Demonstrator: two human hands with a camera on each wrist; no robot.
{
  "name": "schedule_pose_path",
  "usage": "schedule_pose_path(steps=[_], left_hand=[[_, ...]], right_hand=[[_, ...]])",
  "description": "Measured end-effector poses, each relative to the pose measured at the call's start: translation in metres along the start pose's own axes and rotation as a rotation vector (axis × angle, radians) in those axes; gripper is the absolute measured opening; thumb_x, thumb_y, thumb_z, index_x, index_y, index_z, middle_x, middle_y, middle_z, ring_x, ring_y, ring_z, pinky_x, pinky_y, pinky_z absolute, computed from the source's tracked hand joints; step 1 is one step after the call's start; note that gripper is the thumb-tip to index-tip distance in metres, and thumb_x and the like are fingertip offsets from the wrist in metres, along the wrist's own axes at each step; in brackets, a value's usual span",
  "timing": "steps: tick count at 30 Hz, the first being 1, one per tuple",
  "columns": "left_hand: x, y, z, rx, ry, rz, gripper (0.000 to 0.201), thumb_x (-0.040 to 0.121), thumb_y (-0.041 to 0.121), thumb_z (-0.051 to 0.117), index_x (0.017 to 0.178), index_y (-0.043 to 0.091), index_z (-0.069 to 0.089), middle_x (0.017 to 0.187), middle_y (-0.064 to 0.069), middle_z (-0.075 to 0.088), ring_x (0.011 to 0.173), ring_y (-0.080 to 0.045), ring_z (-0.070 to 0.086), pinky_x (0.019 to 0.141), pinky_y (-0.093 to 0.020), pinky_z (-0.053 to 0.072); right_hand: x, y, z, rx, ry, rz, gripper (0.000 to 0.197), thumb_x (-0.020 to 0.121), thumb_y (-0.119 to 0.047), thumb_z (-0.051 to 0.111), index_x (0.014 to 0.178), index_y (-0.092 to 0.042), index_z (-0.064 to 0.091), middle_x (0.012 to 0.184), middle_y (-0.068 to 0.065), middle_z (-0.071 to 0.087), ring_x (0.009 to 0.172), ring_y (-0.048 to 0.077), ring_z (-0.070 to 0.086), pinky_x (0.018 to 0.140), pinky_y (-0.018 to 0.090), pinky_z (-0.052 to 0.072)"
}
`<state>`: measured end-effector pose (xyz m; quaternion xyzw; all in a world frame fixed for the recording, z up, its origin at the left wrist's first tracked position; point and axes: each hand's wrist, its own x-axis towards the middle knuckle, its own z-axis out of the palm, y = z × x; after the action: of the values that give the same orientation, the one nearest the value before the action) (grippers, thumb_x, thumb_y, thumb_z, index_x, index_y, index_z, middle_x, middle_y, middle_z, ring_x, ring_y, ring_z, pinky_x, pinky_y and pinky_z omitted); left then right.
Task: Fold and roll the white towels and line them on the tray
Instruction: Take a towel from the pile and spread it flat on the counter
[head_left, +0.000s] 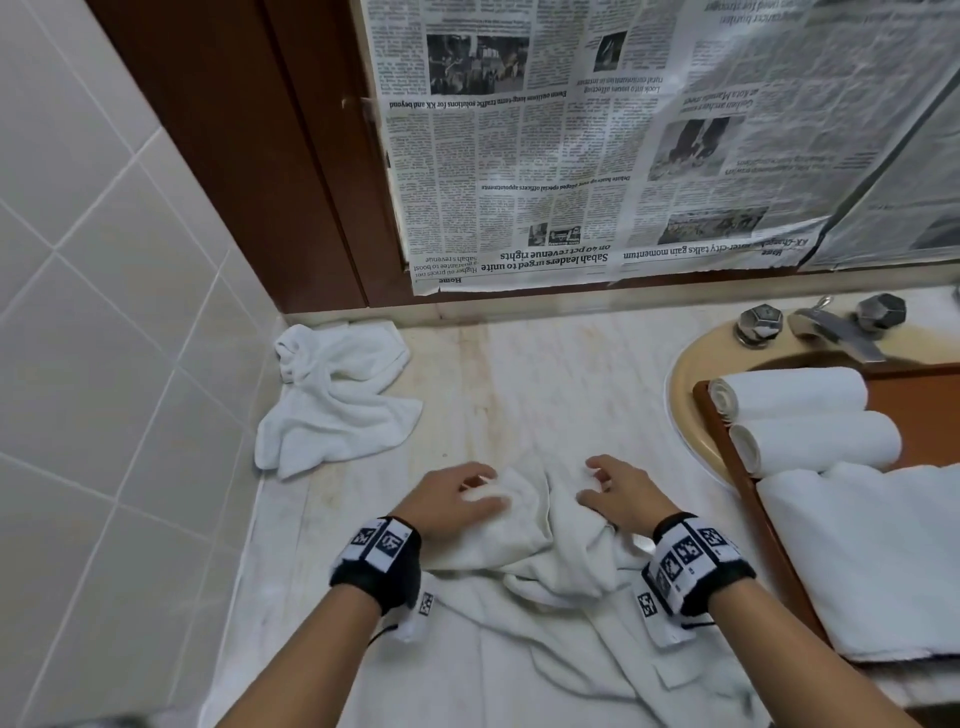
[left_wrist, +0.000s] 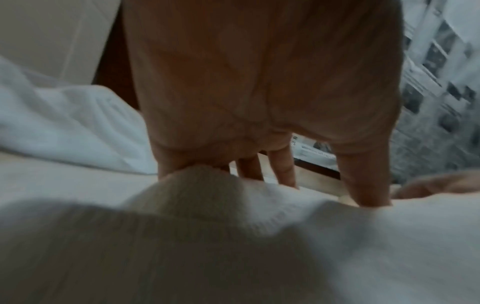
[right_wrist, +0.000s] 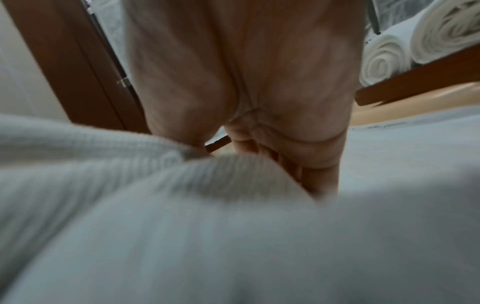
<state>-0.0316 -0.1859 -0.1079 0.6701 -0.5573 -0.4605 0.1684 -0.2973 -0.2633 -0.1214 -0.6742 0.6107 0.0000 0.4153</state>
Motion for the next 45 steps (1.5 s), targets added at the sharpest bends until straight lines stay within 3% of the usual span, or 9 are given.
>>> schedule_pose_path(steps=[9,14,19,22,26,31,34,41,45], left_hand=[[-0.034,0.006,0.027,0.509,-0.204,0.012,0.052,0.072,0.059,0.072,0.119,0.061,0.050,0.125,0.017,0.042,0.121,-0.013,0.039,0.105,-0.044,0.031],[-0.057,0.018,0.060,0.489,-0.133,0.107,0.045,0.077,0.047,0.071,0.109,0.069,0.049,0.131,0.025,0.033,0.120,-0.012,0.032,0.103,-0.042,0.024],[-0.067,0.020,0.082,0.454,-0.079,0.064,0.017,0.072,0.053,0.072,0.084,0.052,0.061,0.129,0.028,0.040,0.121,-0.010,0.035,0.101,-0.039,0.029],[-0.075,0.019,0.089,0.294,0.076,0.045,0.032,0.065,0.060,0.059,0.087,0.037,0.061,0.118,0.017,0.056,0.109,-0.011,0.052,0.096,-0.036,0.042],[-0.098,0.013,0.095,0.119,0.160,0.003,0.018,0.083,0.039,0.067,0.087,0.023,0.058,0.084,0.003,0.068,0.075,-0.010,0.056,0.072,-0.029,0.044],[-0.132,0.012,0.080,-0.025,0.162,0.014,0.027,0.077,0.048,0.064,0.085,0.023,0.057,0.076,0.002,0.066,0.068,-0.009,0.056,0.071,-0.030,0.046],[-0.151,0.018,0.043,-0.194,0.237,0.089,0.026,0.078,0.048,0.068,0.081,0.025,0.056,0.074,-0.004,0.068,0.070,-0.018,0.059,0.071,-0.037,0.048],[-0.198,0.064,-0.028,-0.111,0.428,0.324,0.029,0.080,0.046,0.066,0.086,0.020,0.053,0.083,-0.023,0.065,0.070,-0.030,0.057,0.076,-0.051,0.054],[-0.225,0.066,-0.058,0.052,0.599,0.343,0.008,0.090,0.031,0.066,0.093,0.023,0.064,0.080,-0.009,0.066,0.071,-0.023,0.062,0.076,-0.045,0.056]], right_hand=[[-0.025,0.025,-0.003,0.153,0.001,-0.155,0.011,0.083,-0.031,0.073,0.090,-0.023,0.069,0.077,-0.005,0.057,0.070,0.009,0.053,0.065,0.021,0.040],[-0.058,0.053,-0.011,0.419,-0.151,-0.218,0.035,0.083,-0.004,0.059,0.111,-0.024,0.066,0.092,0.003,0.064,0.081,0.015,0.062,0.078,0.026,0.051],[-0.074,0.072,-0.002,0.431,-0.091,-0.239,0.037,0.086,-0.011,0.071,0.119,-0.022,0.060,0.098,0.006,0.058,0.080,0.014,0.060,0.080,0.031,0.053],[-0.079,0.076,0.004,0.473,-0.108,-0.171,0.042,0.084,-0.019,0.076,0.121,-0.021,0.056,0.097,0.004,0.064,0.087,0.013,0.063,0.076,0.022,0.049],[-0.095,0.077,0.009,0.471,-0.189,-0.196,0.010,0.083,-0.017,0.077,0.084,-0.012,0.068,0.077,-0.001,0.070,0.072,0.010,0.062,0.070,0.025,0.049],[-0.129,0.075,0.009,0.383,-0.224,-0.308,0.023,0.089,-0.017,0.069,0.073,-0.015,0.052,0.064,-0.006,0.051,0.062,0.011,0.048,0.061,0.025,0.044],[-0.149,0.065,-0.020,0.383,-0.168,-0.379,0.014,0.097,-0.015,0.056,0.085,-0.009,0.051,0.074,0.002,0.062,0.071,0.019,0.064,0.068,0.036,0.055],[-0.198,0.031,-0.086,-0.101,0.104,-0.652,0.009,0.098,-0.028,0.057,0.095,-0.020,0.060,0.066,0.003,0.061,0.060,0.013,0.053,0.058,0.027,0.043],[-0.224,0.028,-0.124,-0.198,0.267,-0.628,0.004,0.094,-0.023,0.065,0.094,-0.019,0.064,0.075,0.004,0.066,0.074,0.025,0.061,0.070,0.035,0.048]])
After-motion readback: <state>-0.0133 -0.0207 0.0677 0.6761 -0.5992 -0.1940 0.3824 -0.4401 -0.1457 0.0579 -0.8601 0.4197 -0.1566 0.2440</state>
